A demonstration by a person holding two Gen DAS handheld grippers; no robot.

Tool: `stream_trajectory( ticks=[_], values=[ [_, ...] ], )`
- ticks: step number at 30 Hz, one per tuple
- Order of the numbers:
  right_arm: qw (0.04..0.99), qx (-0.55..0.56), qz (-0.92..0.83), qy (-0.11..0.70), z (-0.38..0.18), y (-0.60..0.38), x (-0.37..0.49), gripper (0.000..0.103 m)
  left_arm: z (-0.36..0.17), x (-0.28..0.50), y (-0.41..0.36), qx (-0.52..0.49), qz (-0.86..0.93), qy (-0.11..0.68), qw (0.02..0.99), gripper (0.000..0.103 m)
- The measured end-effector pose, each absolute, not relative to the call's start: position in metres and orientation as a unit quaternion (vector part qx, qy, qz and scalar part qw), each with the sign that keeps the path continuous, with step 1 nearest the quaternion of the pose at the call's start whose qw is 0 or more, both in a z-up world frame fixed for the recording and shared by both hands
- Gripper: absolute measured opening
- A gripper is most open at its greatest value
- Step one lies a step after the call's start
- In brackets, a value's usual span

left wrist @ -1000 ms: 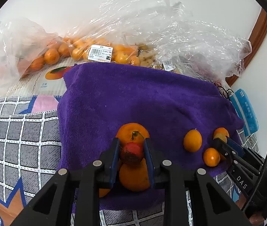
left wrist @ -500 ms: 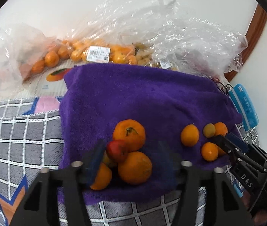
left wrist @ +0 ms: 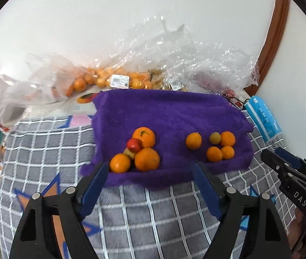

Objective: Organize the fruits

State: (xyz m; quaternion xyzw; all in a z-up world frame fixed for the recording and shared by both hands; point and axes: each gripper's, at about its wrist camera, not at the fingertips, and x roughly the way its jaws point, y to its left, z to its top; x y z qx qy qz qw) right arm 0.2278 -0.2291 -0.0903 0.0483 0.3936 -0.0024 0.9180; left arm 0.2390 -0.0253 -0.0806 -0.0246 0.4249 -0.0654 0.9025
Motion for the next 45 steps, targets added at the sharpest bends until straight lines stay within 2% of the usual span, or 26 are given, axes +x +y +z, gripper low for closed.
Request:
stream_trajectory(
  ticks=[5,6,9,10,14,16,19,28,45],
  values=[
    [0.919,0.056,-0.022,0.39,-0.071,-0.235,0.186,0.048,-0.055,0.195,-0.021,-0.029,-0.058,0.395,0.916,0.091],
    [0.92,0.058,-0.021,0.387,-0.068,-0.236,0.178,0.051,-0.051,0.186,-0.021,-0.027,-0.055,0.39,0.919,0.092],
    [0.927,0.048,-0.028,0.371,-0.056,-0.235,0.15,0.075,-0.039,0.161,-0.024,-0.02,-0.051,0.376,0.925,0.098],
    [0.931,0.046,-0.031,0.36,-0.052,-0.235,0.139,0.08,-0.036,0.152,-0.026,-0.015,-0.049,0.373,0.927,0.1],
    [0.939,0.051,-0.025,0.34,-0.037,-0.24,0.104,0.09,-0.027,0.122,-0.029,-0.013,-0.044,0.361,0.931,0.1],
    [0.942,0.058,-0.031,0.33,-0.031,-0.244,0.088,0.098,-0.024,0.109,-0.03,-0.014,-0.042,0.359,0.932,0.1],
    [0.944,0.06,-0.039,0.323,-0.024,-0.249,0.066,0.101,-0.021,0.088,-0.032,-0.013,-0.041,0.351,0.935,0.1],
    [0.946,0.057,-0.063,0.313,-0.024,-0.259,0.018,0.101,-0.013,0.044,-0.042,0.008,-0.035,0.332,0.943,0.1],
    [0.954,0.039,-0.058,0.293,-0.018,-0.251,-0.008,0.101,-0.007,0.025,-0.038,0.002,-0.026,0.313,0.95,0.1]
  ],
)
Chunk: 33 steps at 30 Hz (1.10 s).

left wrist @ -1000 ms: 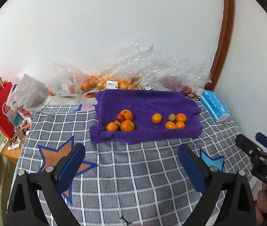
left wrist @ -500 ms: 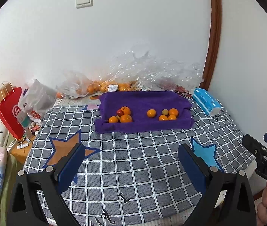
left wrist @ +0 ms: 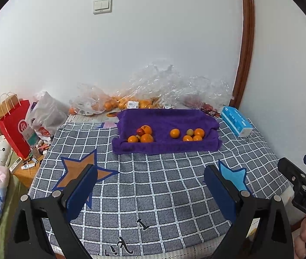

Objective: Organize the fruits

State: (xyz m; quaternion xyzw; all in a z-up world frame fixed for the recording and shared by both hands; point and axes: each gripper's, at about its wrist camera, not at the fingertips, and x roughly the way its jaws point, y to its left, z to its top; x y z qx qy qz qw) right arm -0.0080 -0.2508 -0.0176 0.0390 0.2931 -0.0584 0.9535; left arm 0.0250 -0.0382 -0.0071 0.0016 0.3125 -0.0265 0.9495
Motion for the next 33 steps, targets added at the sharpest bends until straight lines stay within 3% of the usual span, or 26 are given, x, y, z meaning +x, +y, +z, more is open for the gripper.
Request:
stream_trajectory(
  ticks=[33],
  values=[
    [0.953,0.045,-0.056,0.295,-0.0195,-0.2518,-0.0139,0.101,-0.0076,0.0175,-0.0396,0.008,-0.026,0.313,0.949,0.1]
  ],
)
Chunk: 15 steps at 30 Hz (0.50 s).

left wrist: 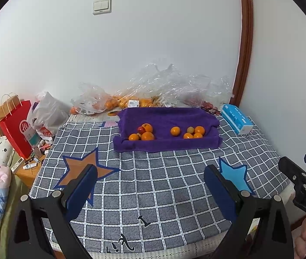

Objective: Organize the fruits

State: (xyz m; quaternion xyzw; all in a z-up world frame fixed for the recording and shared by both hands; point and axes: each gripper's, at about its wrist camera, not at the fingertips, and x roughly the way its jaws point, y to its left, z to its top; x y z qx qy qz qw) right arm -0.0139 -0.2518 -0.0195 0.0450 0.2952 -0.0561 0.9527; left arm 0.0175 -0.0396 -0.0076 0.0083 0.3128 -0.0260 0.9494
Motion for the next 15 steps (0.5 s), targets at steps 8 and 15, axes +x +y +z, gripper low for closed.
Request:
stream_trajectory(
  ticks=[8,15],
  values=[
    [0.952,0.043,-0.057,0.296,-0.0205,-0.2521,-0.0148,0.101,-0.0077,0.0178,-0.0392,0.008,-0.024,0.314,0.949,0.1],
    [0.952,0.045,-0.056,0.297,-0.0219,-0.2538,-0.0151,0.101,-0.0076,0.0174,-0.0392,0.008,-0.022,0.316,0.949,0.1]
  ],
)
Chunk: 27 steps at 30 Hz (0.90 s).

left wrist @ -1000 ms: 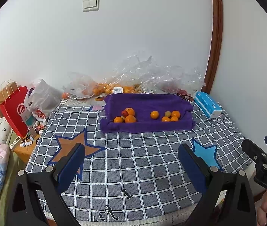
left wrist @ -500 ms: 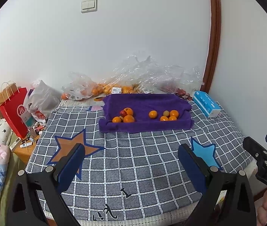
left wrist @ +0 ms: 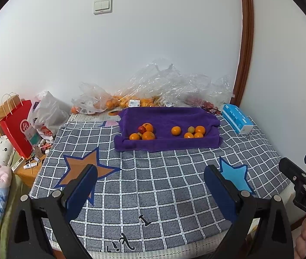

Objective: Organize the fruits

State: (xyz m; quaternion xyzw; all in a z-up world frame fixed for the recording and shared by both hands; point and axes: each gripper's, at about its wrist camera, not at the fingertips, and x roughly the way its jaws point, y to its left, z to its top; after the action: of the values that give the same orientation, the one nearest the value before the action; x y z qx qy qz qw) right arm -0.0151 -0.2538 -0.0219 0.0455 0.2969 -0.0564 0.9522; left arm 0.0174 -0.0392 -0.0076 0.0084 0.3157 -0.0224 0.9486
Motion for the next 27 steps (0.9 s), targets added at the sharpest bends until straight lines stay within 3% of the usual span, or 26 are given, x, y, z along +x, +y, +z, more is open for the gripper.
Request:
stream_trajectory(
  ticks=[27],
  values=[
    [0.953,0.045,-0.052,0.296,-0.0219,-0.2514,-0.017,0.101,-0.0044,0.0169,-0.0335,0.001,-0.02,0.317,0.948,0.1]
  ],
)
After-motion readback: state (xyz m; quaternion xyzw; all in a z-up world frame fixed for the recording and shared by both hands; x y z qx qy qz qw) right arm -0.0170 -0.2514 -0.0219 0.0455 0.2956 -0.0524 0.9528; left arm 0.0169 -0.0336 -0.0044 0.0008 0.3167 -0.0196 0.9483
